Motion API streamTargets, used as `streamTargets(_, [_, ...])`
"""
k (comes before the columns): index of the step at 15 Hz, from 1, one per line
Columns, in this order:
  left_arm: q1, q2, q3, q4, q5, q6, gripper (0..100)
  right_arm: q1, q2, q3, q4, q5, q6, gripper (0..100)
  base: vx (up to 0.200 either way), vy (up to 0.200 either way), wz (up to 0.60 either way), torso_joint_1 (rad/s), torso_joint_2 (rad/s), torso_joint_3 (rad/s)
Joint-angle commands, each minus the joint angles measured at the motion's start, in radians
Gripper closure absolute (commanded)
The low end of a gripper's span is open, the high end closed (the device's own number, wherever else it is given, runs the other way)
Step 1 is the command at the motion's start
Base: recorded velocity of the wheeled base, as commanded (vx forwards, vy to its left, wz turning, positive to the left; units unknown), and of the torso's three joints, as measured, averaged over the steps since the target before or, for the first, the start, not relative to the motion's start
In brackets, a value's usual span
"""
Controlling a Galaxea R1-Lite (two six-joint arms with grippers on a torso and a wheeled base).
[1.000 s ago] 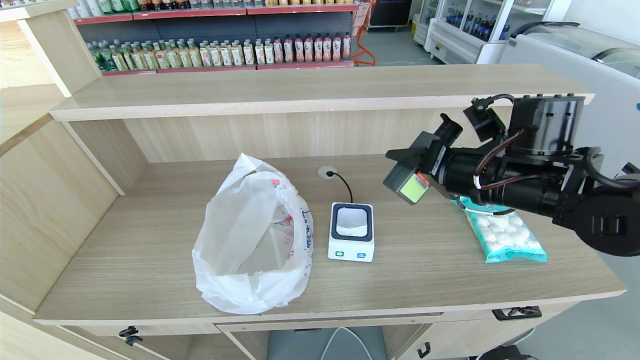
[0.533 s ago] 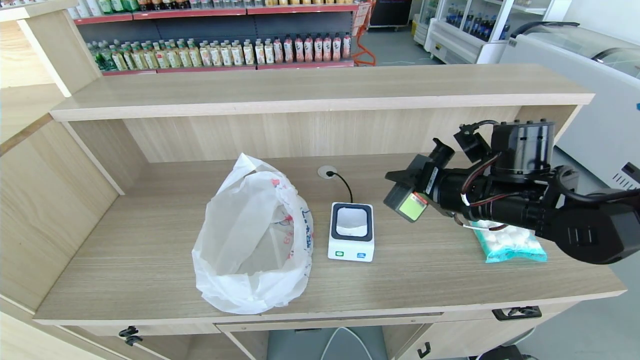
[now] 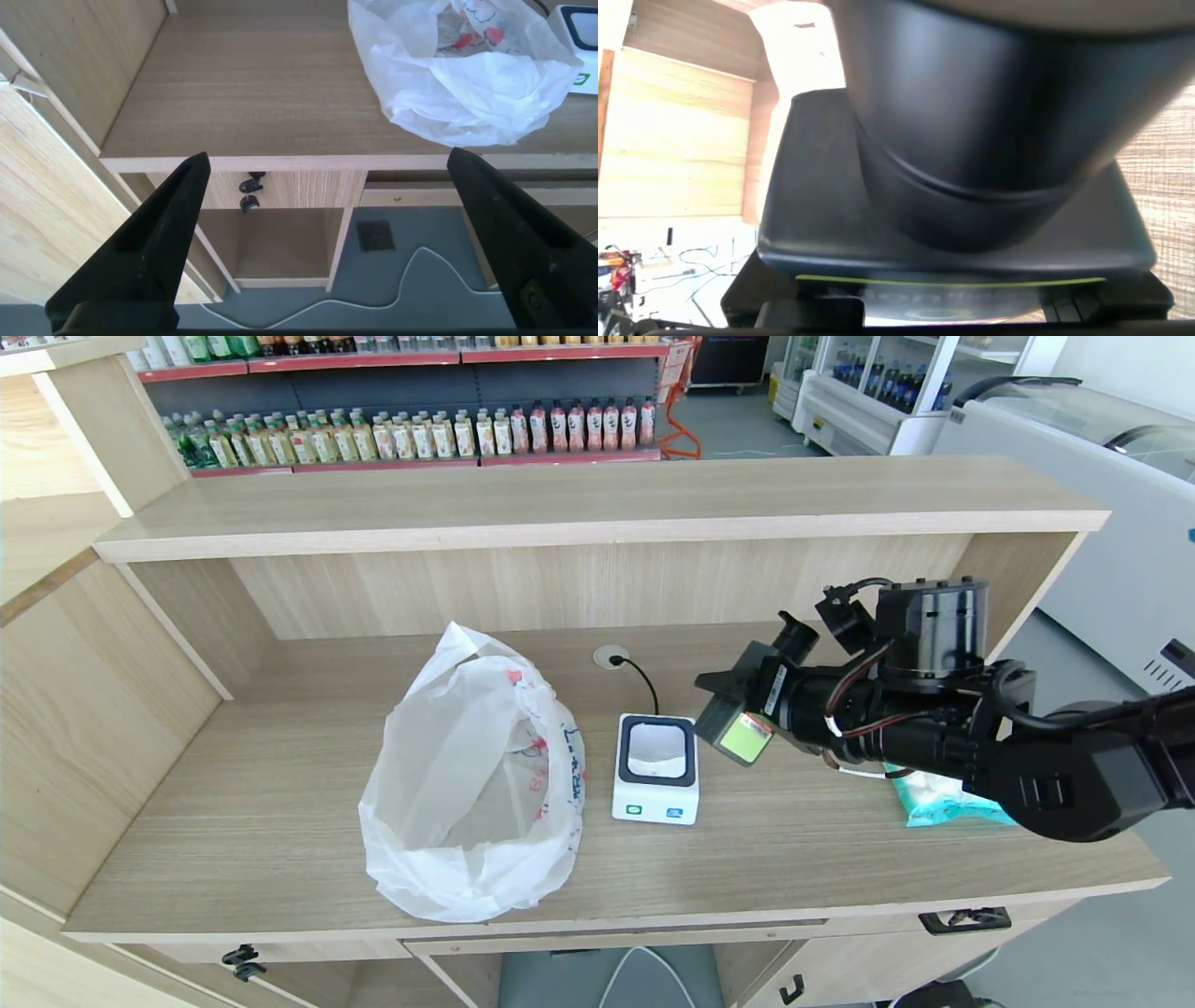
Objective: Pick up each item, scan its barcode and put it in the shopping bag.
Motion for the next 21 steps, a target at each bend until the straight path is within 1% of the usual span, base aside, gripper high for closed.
streamTargets(1, [0.0,0.002,0.0,0.0,0.001,0.0,0,0.019,0.021,-0.008,-0.006,-0.008,-0.001,100,0.0,0.0,0.0,0.0,0.0,0.0])
streamTargets(3, [0.0,0.002,0.0,0.0,0.001,0.0,0,0.054,0.044,-0.013,-0.032,-0.055,0.001,100,0.0,0.0,0.0,0.0,0.0,0.0])
streamTargets(6, [0.0,0.0,0.0,0.0,0.001,0.0,0,0.082,0.062,-0.011,-0.067,-0.089,0.002,100,0.0,0.0,0.0,0.0,0.0,0.0])
streamTargets(10, [0.0,0.002,0.0,0.0,0.001,0.0,0,0.082,0.067,-0.006,-0.112,-0.108,0.002,100,0.0,0.0,0.0,0.0,0.0,0.0])
streamTargets(14, [0.0,0.002,0.0,0.0,0.001,0.0,0,0.077,0.097,-0.002,-0.204,-0.115,0.004,100,0.0,0.0,0.0,0.0,0.0,0.0])
streamTargets(21, [0.0,0.002,0.0,0.0,0.001,0.0,0,0.083,0.125,0.003,-0.219,-0.112,-0.002,100,0.0,0.0,0.0,0.0,0.0,0.0])
